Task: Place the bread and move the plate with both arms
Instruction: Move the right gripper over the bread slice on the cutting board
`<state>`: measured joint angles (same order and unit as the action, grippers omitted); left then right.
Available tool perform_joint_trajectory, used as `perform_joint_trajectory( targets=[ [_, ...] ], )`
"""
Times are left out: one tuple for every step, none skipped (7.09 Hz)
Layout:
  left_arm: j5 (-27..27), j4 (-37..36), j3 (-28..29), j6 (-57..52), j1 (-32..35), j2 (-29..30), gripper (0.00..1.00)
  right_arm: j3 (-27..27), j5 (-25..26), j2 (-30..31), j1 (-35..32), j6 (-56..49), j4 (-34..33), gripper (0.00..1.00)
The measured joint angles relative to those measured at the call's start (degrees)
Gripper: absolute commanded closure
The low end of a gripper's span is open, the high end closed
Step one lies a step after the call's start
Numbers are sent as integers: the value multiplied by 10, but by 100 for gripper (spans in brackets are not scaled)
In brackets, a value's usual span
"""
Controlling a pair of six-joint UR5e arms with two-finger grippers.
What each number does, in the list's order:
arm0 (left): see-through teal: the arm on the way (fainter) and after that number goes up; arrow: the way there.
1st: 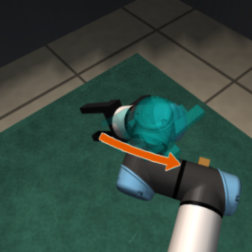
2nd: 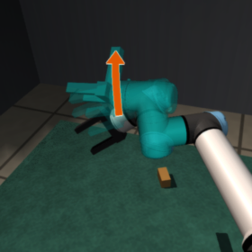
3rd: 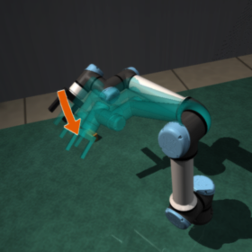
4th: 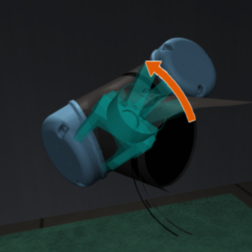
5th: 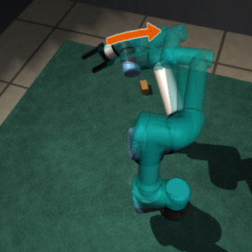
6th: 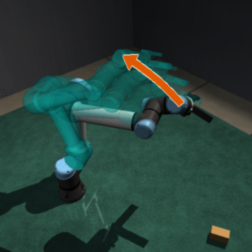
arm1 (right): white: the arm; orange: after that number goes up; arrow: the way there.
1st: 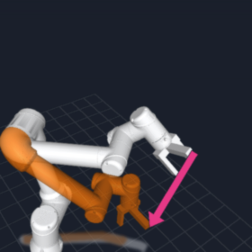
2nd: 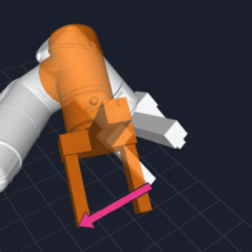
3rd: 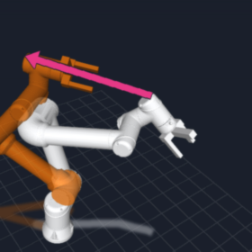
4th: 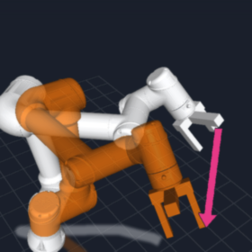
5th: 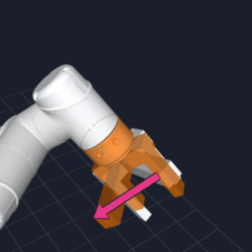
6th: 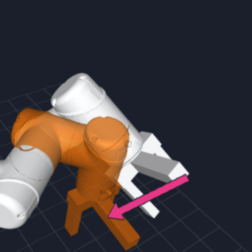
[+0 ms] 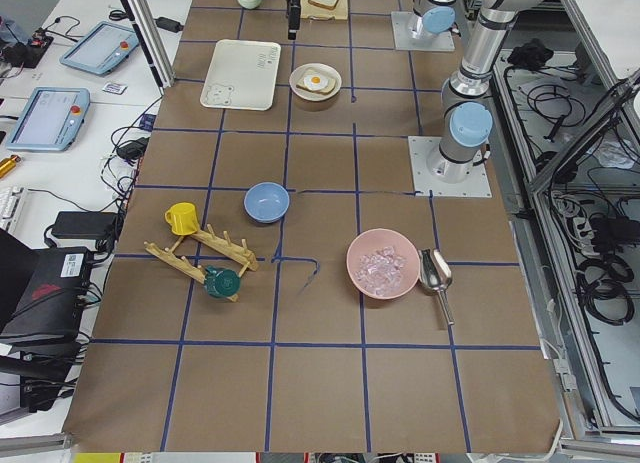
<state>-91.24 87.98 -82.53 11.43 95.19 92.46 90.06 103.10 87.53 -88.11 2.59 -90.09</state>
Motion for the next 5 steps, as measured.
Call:
perform_joint_trajectory(
  targets=[
    [0,0,0,0,0,0,0,19,11,-13,32,8,-5,1],
    [0,0,0,0,0,0,0,48,15,-24,65,15,-25,20],
    [0,0,0,0,0,0,0,85,15,-37,94,17,-58,22],
    [0,0,0,0,0,0,0,118,14,-51,117,18,-94,31],
    [0,0,0,0,0,0,0,140,15,-75,136,18,-126,42]
  ],
)
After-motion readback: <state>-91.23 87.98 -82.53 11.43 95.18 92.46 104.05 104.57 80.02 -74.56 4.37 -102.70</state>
